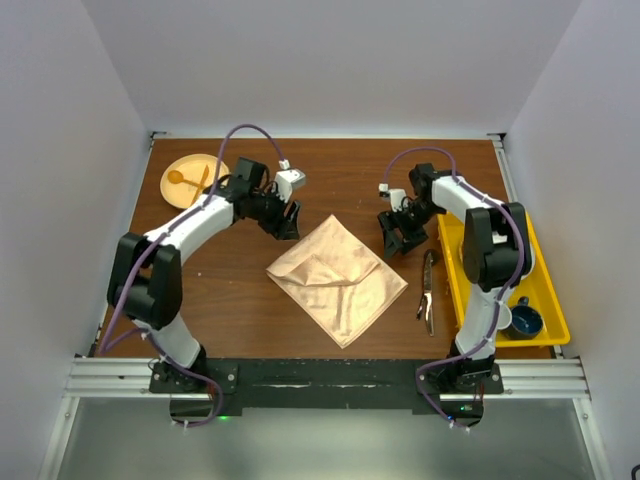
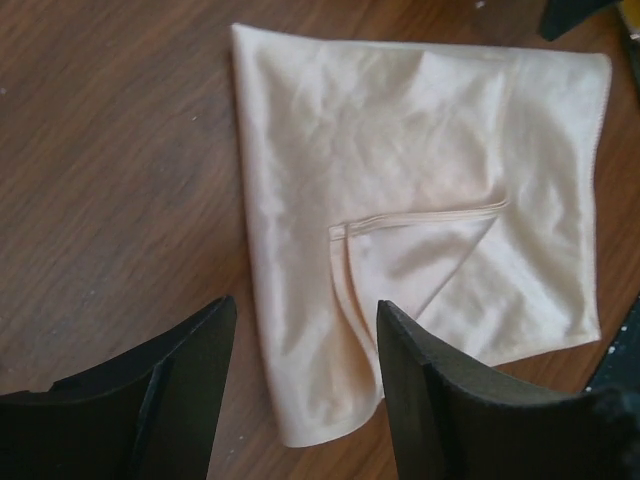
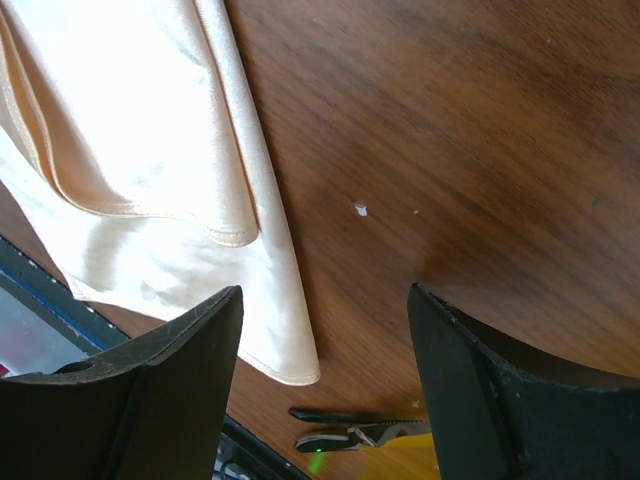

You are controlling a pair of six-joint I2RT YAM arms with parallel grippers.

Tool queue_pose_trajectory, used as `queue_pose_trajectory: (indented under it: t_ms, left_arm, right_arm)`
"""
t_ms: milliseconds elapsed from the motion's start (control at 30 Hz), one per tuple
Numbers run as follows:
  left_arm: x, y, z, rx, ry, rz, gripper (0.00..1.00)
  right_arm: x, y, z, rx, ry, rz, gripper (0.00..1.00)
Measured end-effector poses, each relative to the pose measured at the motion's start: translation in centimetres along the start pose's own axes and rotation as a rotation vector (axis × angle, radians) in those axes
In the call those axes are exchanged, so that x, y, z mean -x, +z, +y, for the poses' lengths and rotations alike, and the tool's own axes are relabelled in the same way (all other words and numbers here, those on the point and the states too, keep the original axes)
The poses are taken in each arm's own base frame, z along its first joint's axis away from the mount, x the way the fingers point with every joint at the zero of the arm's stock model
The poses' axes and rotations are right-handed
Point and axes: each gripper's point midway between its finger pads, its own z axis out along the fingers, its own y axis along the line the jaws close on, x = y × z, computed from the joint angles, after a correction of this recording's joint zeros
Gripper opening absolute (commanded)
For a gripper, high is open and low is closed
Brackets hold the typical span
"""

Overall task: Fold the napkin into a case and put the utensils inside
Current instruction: Fold the rectangle-folded napkin at the center of the board.

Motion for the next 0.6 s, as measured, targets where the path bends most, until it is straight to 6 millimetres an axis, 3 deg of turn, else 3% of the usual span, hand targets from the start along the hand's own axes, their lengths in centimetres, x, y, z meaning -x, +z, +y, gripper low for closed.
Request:
queue_pose_trajectory:
  t_ms: [200, 333, 433, 533, 600]
  left_arm:
    - [-4.7, 3.4, 2.0, 0.011, -0.055, 0.152, 0.54]
    - [-6.4, 4.8, 2.5, 0.001, -0.077, 0.201, 0.43]
    - [-7.5, 5.6, 2.8, -0.006, -0.089, 0.228, 0.29]
    - [-7.3, 6.0, 3.2, -0.010, -0.079, 0.230, 0.03]
    - [-7.0, 6.5, 3.7, -0.005, -0.062, 0.234, 0.00]
  right_arm:
    - [-0.3, 0.7, -0.3, 0.007, 0.011, 0.022, 0.68]
    - [-0.4, 0.8, -0.3, 0.010, 0.014, 0.025, 0.65]
    - [-0.5, 1.0, -0.2, 0.017, 0.019, 0.028, 0.62]
    - [-0.7, 1.2, 0.2, 0.040, 0.030, 0.031, 0.61]
    - [-0.8, 1.4, 0.7, 0.060, 0.041, 0.034, 0.63]
